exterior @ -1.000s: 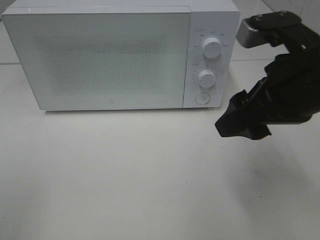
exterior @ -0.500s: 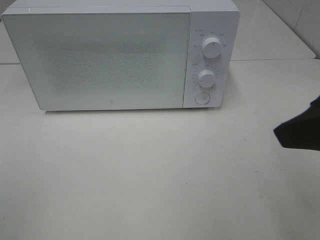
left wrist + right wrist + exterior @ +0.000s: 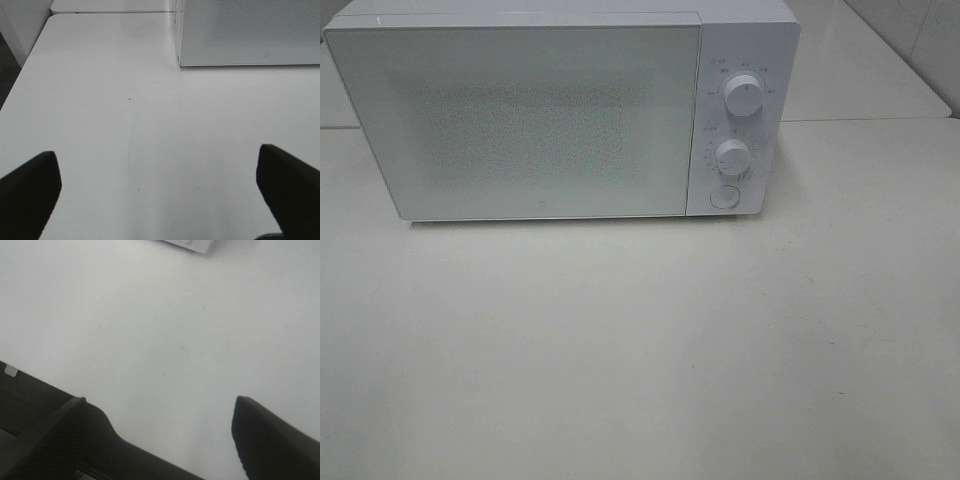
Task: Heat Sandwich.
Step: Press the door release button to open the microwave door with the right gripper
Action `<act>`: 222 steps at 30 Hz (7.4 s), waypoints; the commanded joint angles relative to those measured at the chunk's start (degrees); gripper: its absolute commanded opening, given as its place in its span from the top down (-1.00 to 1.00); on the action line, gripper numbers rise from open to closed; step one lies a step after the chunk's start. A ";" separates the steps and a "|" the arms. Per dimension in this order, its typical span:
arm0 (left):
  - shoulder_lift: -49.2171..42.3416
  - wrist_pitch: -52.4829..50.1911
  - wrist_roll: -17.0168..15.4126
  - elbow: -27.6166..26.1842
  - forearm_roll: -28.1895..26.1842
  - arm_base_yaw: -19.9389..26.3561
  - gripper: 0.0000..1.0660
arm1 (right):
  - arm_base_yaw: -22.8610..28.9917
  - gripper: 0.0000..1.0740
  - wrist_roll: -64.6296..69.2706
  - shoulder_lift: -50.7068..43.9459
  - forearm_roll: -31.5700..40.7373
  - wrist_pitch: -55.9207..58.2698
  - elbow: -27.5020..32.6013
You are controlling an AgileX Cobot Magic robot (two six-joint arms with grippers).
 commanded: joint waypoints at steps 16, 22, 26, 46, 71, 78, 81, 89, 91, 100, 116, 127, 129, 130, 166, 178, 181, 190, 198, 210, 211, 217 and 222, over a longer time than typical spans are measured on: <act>-1.26 -0.74 0.00 0.17 -0.52 0.00 -0.88 | -16.50 -0.43 0.69 -23.03 0.06 -0.40 11.34; -1.26 -0.74 0.00 0.17 -0.52 0.00 -0.88 | -18.96 -0.42 0.46 -26.64 0.23 -0.40 11.34; -1.26 -0.74 0.00 0.17 -0.52 0.00 -0.88 | -20.68 -0.42 0.46 -31.17 0.23 -0.40 11.34; -1.03 -0.74 0.00 0.17 -0.46 0.00 -0.88 | -21.60 -0.42 0.40 -31.23 0.23 -0.40 11.34; -0.97 -0.74 0.00 0.17 -0.46 0.00 -0.88 | -21.54 -0.42 0.40 -14.32 0.23 -17.42 8.94; -0.97 -0.74 0.00 0.17 -0.46 0.00 -0.88 | -21.54 -0.42 0.46 -6.42 0.23 -24.98 8.94; -0.97 -0.74 0.00 0.17 -0.46 0.00 -0.88 | -21.54 -0.42 0.80 -4.30 0.23 -26.70 8.94; -0.97 -0.74 0.00 0.17 -0.46 0.00 -0.88 | -21.54 -0.42 1.09 5.44 1.60 -36.27 8.94; -0.97 -0.74 0.00 0.17 -0.46 0.00 -0.88 | -21.54 -0.42 1.15 8.94 1.66 -40.74 8.94; -0.97 -0.74 0.00 0.17 -0.46 0.00 -0.88 | -21.54 -0.42 1.15 18.68 1.49 -54.32 8.94; -0.97 -0.74 0.00 0.17 -0.46 0.00 -0.88 | -21.54 -0.42 -0.06 32.66 1.66 -86.00 16.84; -0.97 -0.74 0.00 0.17 -0.46 0.00 -0.88 | -21.43 -0.42 -9.91 39.42 10.54 -101.70 22.80; -0.97 -0.74 0.00 0.17 -0.46 0.00 -0.88 | -19.37 -0.42 -10.08 41.42 11.63 -105.37 24.52; -0.97 -0.74 0.00 0.17 -0.46 0.00 -0.88 | -18.39 -0.42 -10.37 42.06 12.55 -106.63 24.87; -0.97 -0.74 0.00 0.17 -0.46 0.00 -0.88 | 20.11 -0.42 -19.42 68.58 47.33 -119.58 17.42; -0.97 -0.74 0.00 0.17 -0.46 0.00 -0.88 | 20.80 -0.34 -11.12 68.98 48.24 -119.12 16.62; -0.97 -0.74 0.00 0.17 -0.46 0.00 -0.88 | 20.80 -0.21 -1.09 68.98 48.53 -119.52 16.62; -0.97 -0.74 0.00 0.17 -0.46 0.00 -0.88 | 20.80 0.31 38.90 68.98 49.50 -117.57 16.62; -0.97 -0.74 0.00 0.17 -0.46 0.00 -0.88 | 20.80 0.71 59.99 68.98 50.48 -117.97 16.62; -0.97 -0.74 0.00 0.17 -0.46 0.00 -0.88 | 20.80 1.00 68.24 68.98 51.05 -117.11 16.44; -0.97 -0.74 0.00 0.17 -0.46 0.00 -0.88 | 20.80 1.00 68.24 68.98 51.05 -116.43 15.87; -0.97 -0.74 0.00 0.17 -0.46 0.00 -0.88 | 20.34 1.00 68.07 69.50 51.05 -115.79 13.92; -0.97 -0.74 0.00 0.17 -0.46 0.00 -0.88 | 20.34 1.00 68.53 72.02 50.99 -114.71 12.20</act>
